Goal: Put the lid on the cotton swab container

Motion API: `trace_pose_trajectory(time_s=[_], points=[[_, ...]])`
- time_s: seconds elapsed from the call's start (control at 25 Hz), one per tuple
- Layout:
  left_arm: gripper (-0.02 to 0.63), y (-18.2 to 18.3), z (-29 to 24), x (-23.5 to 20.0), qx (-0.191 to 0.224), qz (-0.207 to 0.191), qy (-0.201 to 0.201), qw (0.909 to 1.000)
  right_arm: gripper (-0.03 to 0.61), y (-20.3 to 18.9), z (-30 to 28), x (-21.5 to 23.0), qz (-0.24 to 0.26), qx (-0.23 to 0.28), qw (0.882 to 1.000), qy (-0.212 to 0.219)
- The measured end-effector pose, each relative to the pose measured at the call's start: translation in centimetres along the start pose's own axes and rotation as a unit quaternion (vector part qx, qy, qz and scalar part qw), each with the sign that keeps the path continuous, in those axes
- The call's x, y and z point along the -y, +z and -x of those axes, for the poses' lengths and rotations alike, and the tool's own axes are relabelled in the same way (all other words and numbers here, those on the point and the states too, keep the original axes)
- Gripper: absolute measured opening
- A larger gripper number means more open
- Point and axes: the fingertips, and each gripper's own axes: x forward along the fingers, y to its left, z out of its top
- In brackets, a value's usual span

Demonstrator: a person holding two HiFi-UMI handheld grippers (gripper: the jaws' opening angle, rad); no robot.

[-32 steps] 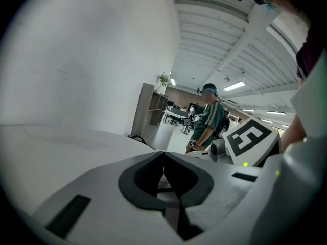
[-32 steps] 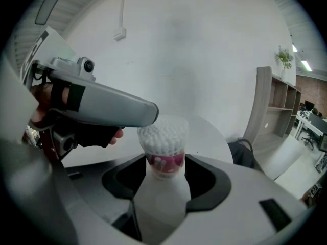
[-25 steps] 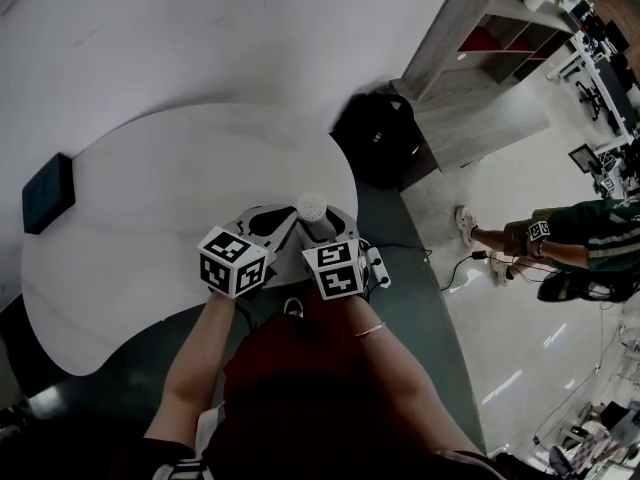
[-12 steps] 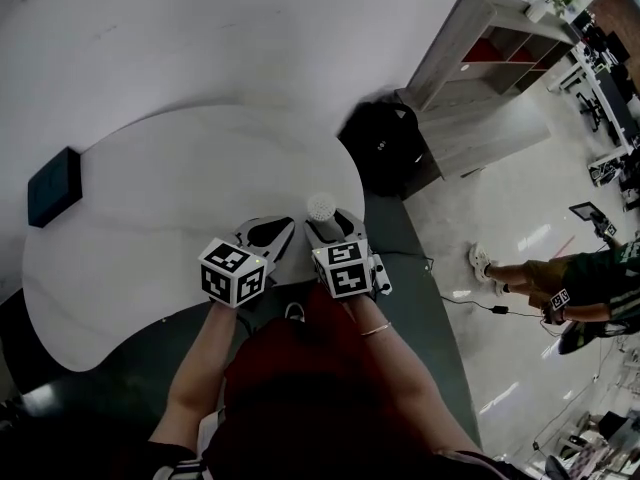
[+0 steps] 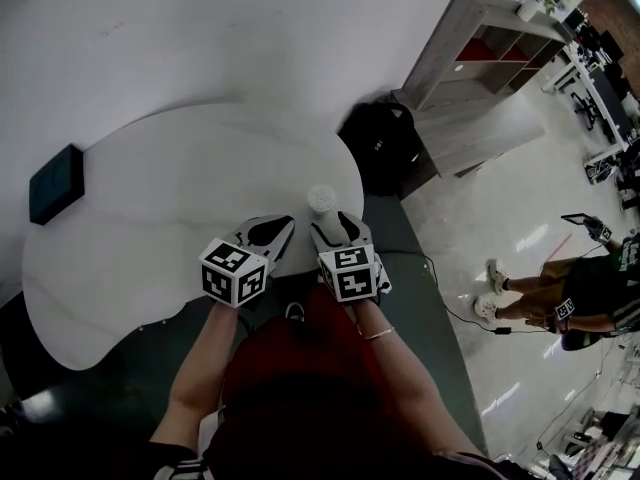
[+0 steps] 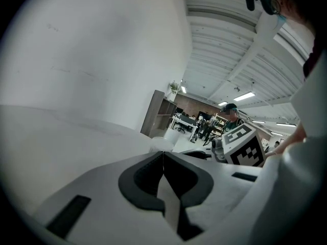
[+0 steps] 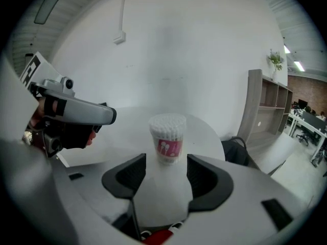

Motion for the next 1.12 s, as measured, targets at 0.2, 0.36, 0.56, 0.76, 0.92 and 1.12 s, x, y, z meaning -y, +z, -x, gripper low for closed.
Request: trace_pose_trajectory(time_s=[0.2, 0.36, 0.56, 0.76, 0.92, 1.12], points=[[0.023, -0.6, 0.7, 1.3, 0.004, -0.013, -0.001, 0.9999, 0.250, -0.4, 2.1, -1.1, -0.015, 0.011, 1.000, -0.001], [0.025, -1.4, 1.5, 2.1, 0.008, -0.009, 0.000, 0.9999, 0.249, -0.7, 4.0, -2.5, -0.024, 0.023, 0.999, 0.011], [0.023, -2.4, 2.5, 3.1, 0.013, -0.008, 0.008, 0.9999, 0.158, -1.3, 6.1, -3.3, -0.038, 0.033, 0.999, 0.018], [0.025, -2.6, 4.0, 4.0, 0.026, 0.008, 0.020, 0.9994, 0.080, -1.3, 8.2, -4.0, -0.050, 0.050, 0.997, 0.019], [0.023, -2.6, 4.5, 5.2, 0.031, 0.009, 0.015, 0.9994, 0.046, -1.2, 9.6, -4.4, -0.063, 0.064, 0.995, 0.036], [0.023, -3.0, 5.1, 5.8, 0.034, -0.011, 0.032, 0.9989, 0.024, -1.2, 11.5, -4.4, -0.076, 0.092, 0.992, 0.038]])
